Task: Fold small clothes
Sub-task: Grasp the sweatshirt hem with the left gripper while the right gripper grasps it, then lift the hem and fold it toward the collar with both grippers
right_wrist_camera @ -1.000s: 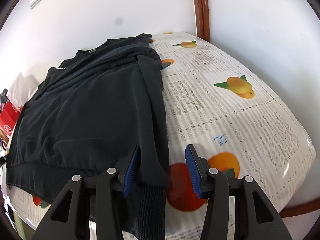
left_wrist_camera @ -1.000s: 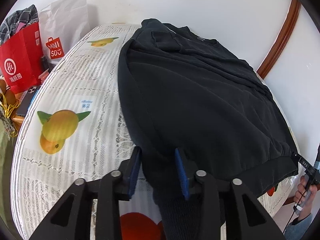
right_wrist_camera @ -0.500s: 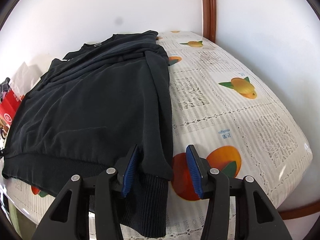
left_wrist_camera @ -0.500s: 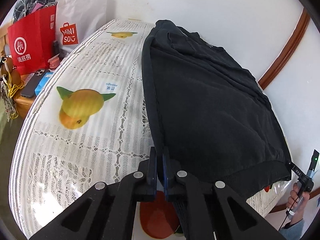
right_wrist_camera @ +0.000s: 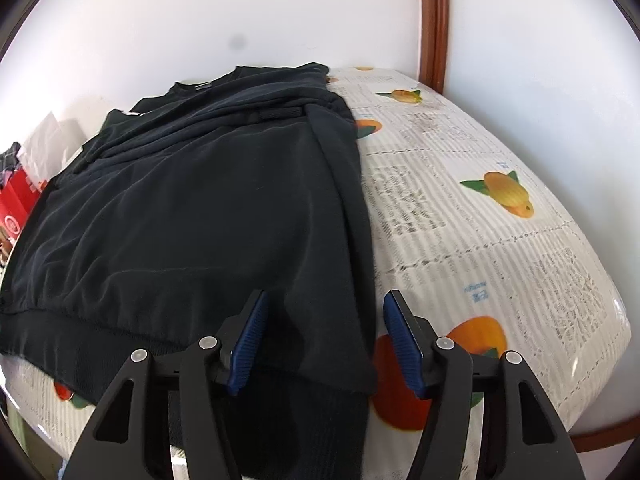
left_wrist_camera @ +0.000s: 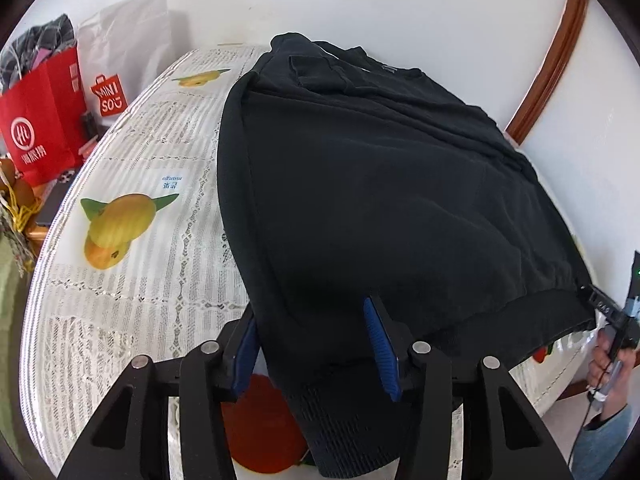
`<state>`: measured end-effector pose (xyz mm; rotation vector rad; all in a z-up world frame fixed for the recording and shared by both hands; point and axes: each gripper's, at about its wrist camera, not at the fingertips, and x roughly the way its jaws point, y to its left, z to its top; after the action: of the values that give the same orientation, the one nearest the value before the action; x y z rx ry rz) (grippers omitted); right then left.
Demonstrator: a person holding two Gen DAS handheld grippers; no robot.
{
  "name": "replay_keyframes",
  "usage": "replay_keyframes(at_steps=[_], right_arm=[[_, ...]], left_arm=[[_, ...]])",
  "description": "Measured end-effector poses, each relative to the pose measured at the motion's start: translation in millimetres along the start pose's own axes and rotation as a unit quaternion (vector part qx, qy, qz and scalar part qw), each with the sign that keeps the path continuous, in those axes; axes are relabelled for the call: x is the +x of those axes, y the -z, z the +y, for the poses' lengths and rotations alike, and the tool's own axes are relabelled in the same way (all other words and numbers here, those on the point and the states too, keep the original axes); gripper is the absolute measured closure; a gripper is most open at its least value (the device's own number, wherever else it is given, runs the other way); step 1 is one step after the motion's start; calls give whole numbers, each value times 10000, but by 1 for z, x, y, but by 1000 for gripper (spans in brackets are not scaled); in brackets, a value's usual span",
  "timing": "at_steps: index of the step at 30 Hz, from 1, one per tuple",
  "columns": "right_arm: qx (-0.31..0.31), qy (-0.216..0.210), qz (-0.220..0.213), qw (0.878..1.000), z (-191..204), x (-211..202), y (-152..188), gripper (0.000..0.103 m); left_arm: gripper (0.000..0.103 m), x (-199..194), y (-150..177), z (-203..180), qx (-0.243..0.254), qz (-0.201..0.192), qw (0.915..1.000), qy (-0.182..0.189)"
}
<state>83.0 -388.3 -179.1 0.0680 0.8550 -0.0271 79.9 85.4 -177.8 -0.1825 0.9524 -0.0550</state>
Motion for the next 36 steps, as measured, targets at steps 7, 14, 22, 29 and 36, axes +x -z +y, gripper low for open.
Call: replay_keyframes(at_steps=[7, 14, 22, 29, 36], right_arm=[[-53, -85, 43, 9999, -3, -5, 0, 91], [-59, -179, -68, 9998, -8, -31, 14, 92], [-29, -242, -249, 9994, -11, -60, 26, 92], [-162, -280, -95, 9994, -6, -61, 19, 90], [83, -207, -19, 9997, -21, -53, 21, 59]], left_arm=[[94, -7, 3, 9, -131, 41, 9997, -195], [95, -31, 21, 14, -246, 14, 9997, 17], [95, -61, 22, 10, -115, -296, 9992, 225], [94, -48, 7, 8, -38, -93, 9998, 181], [77, -27, 16, 20, -198, 119, 9997, 80]])
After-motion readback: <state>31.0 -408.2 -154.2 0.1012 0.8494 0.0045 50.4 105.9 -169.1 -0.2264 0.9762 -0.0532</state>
